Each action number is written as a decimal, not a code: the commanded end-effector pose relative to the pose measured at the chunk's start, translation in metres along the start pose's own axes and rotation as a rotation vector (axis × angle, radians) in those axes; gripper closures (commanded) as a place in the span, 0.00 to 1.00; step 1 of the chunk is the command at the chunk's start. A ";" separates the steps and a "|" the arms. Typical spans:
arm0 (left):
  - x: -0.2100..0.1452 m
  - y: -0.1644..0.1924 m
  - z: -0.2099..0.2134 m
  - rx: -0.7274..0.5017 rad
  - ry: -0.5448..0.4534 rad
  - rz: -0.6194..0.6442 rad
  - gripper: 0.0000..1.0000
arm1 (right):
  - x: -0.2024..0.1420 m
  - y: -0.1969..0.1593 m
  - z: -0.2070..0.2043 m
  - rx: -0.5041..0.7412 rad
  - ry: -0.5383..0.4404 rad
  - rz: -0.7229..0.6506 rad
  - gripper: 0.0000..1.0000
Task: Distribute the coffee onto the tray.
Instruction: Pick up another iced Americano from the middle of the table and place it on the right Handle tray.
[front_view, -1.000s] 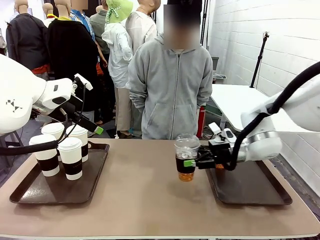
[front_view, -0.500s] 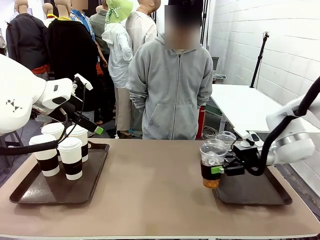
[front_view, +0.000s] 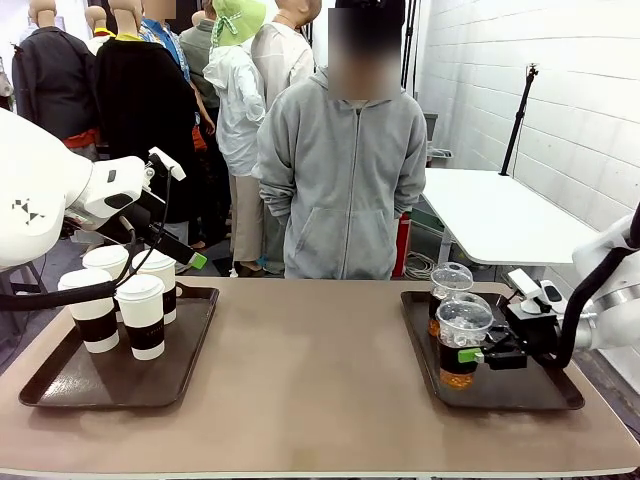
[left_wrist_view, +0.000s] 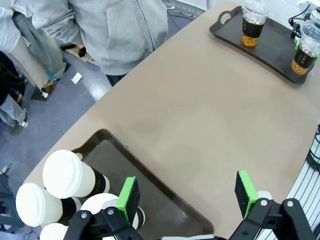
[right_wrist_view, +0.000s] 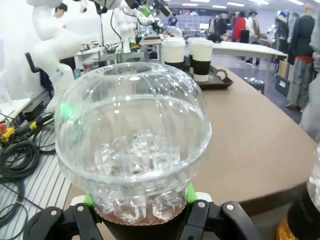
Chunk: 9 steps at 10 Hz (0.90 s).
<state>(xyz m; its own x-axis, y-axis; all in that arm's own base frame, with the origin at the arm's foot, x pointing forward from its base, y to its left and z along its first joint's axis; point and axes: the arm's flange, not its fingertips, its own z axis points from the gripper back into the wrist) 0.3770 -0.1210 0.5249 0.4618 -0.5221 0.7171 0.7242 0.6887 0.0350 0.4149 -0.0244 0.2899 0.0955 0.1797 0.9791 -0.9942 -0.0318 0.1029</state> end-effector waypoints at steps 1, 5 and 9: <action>-0.001 0.002 0.000 -0.006 -0.002 0.003 0.00 | -0.003 -0.010 0.009 -0.020 -0.028 0.002 0.31; -0.001 0.002 0.000 -0.006 -0.002 0.003 0.00 | -0.017 -0.035 0.020 -0.081 -0.029 -0.001 0.31; -0.001 0.002 0.000 -0.006 -0.002 0.003 0.00 | -0.033 -0.044 0.021 -0.129 -0.051 0.014 0.31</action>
<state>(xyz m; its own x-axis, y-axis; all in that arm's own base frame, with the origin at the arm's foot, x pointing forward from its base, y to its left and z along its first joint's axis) 0.3770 -0.1210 0.5249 0.4618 -0.5221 0.7171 0.7242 0.6887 0.0350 0.4536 -0.0512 0.2566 0.1041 0.1534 0.9827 -0.9929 0.0728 0.0938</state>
